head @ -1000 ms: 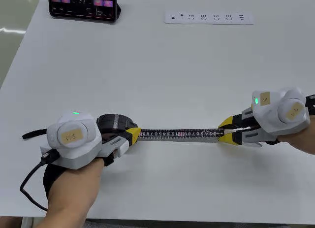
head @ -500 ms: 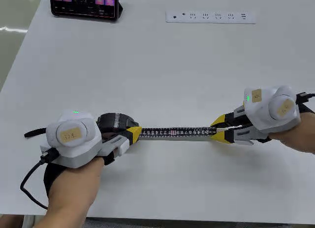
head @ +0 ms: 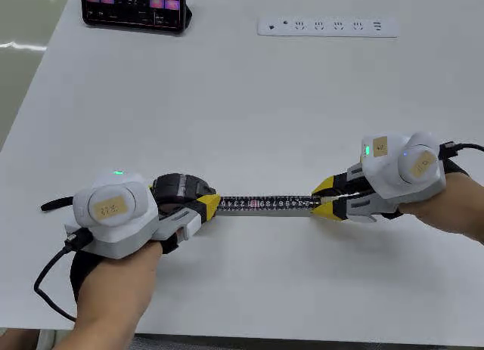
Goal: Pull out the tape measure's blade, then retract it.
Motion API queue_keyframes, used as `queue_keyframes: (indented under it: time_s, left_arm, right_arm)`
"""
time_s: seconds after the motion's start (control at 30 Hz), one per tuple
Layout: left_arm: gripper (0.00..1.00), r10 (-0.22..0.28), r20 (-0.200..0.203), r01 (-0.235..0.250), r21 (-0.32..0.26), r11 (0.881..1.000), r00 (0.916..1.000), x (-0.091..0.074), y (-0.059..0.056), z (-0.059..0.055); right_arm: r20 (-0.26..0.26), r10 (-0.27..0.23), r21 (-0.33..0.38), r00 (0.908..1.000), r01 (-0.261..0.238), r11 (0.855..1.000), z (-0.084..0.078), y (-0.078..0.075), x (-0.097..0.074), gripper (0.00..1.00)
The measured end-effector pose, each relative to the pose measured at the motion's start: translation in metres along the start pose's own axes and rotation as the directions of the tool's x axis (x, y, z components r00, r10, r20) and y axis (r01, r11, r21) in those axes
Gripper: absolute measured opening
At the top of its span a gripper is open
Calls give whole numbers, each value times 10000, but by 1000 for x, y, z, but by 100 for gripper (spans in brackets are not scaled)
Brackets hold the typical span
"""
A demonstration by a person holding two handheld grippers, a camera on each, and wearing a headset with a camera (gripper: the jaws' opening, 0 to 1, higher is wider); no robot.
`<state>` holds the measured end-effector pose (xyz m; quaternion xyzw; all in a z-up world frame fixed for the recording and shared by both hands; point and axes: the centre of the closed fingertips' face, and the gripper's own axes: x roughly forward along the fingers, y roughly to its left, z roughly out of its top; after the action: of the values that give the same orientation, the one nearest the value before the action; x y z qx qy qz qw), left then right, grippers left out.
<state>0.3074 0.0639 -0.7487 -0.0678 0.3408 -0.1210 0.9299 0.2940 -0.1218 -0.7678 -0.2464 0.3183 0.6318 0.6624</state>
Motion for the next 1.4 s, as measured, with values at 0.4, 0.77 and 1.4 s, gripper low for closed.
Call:
queue_keyframes:
  time_s: [0.4,0.77,1.4]
  left_arm:
    - [58,-36,6,36,-55,10000,10000,1,1,0]
    - [58,-48,10,48,-109,9999,10000,1,1,0]
    - [58,-94,21,94,-159,9998,10000,1,1,0]
  right_arm:
    - [327,180,-41,9993,-179,9998,14,2,15,10]
    - [556,324,-95,9979,-319,9994,27,4,28,10]
    - [1049,603,-103,9927,-596,9982,50,8,55,10]
